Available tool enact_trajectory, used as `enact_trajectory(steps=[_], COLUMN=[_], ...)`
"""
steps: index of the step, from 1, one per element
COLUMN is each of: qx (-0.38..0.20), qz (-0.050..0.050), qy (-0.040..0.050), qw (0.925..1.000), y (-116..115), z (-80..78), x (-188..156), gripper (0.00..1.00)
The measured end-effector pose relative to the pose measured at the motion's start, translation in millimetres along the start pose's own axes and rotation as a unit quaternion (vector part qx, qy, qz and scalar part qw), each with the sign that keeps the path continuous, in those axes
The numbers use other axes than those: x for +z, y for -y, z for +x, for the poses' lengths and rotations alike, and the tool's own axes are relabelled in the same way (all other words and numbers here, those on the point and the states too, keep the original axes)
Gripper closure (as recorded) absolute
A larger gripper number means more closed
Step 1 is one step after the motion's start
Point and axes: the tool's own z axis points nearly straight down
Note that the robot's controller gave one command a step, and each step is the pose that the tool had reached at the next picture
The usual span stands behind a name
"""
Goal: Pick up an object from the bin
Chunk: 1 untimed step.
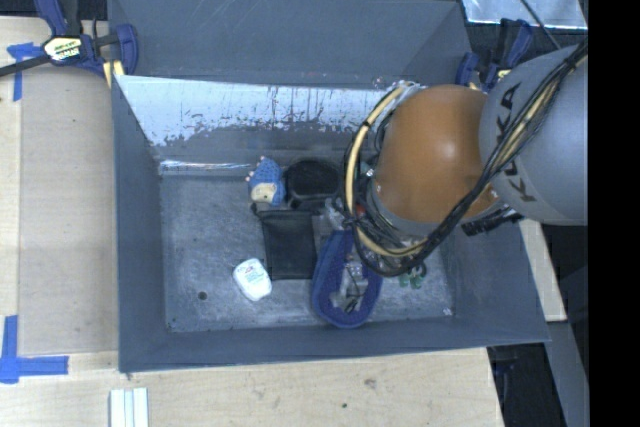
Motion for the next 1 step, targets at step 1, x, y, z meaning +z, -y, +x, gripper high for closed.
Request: enact_trajectory(steps=[1], qx=[-0.040], qz=[-0.001], qy=[-0.0025], qw=[0.9992], y=[-8.9], z=[-45.5], x=[99.1], gripper=[0.00])
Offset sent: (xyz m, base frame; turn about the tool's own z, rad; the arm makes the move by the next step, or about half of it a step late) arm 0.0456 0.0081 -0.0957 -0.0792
